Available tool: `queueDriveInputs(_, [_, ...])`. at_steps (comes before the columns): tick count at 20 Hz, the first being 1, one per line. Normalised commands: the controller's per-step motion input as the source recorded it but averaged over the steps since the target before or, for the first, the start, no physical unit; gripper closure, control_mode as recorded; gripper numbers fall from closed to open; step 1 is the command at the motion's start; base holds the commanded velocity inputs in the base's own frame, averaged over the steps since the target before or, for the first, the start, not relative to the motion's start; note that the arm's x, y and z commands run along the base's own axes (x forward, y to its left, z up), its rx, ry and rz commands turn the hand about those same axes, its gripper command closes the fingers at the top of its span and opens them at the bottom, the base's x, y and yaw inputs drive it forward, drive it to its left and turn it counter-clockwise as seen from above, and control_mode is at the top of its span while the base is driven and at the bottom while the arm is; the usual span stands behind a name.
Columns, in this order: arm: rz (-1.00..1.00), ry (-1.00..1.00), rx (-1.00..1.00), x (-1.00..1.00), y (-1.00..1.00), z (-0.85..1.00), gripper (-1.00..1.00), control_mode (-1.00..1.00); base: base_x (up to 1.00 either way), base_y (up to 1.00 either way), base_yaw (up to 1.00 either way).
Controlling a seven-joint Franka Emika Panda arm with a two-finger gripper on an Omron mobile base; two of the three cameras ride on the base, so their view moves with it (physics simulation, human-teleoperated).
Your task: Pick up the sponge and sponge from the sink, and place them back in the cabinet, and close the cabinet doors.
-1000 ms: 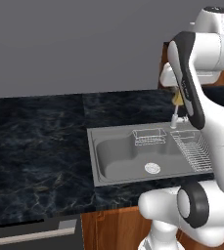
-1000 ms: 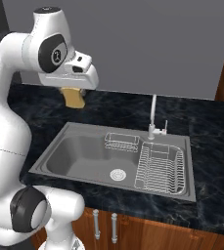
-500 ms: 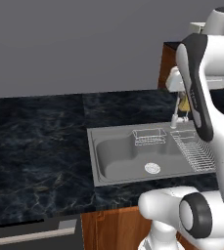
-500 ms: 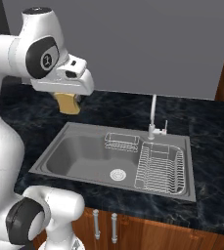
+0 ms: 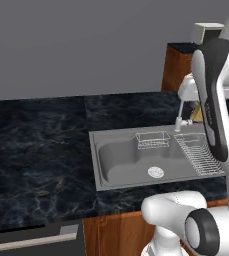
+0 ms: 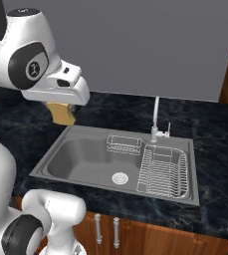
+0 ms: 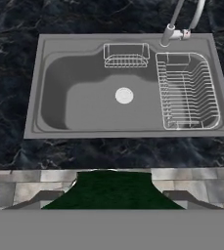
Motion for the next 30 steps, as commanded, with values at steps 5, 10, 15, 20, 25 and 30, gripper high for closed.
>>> queueDriveInputs(5, [0.00, 0.00, 0.00, -0.44, 0.00, 0.00, 1.00, -1.00, 0.00, 0.00, 0.00])
queueDriveInputs(10, [0.00, 0.00, 0.00, -0.18, 0.00, 0.00, 1.00, 1.00, -0.24, -0.05, -0.01])
queueDriveInputs(15, [0.00, 0.00, 0.00, 0.00, 0.00, 0.00, 1.00, 1.00, -0.22, -0.46, -0.08])
queueDriveInputs(20, [0.00, 0.00, 0.00, 0.00, 0.00, 0.00, 1.00, 1.00, -0.06, -0.50, -0.24])
queueDriveInputs(25, [0.00, 0.00, 0.00, 0.00, 0.00, 0.00, 1.00, 1.00, 0.00, -0.31, -0.53])
queueDriveInputs(30, [0.00, 0.00, 0.00, 0.00, 0.00, 0.00, 1.00, 1.00, 0.00, -0.14, -0.68])
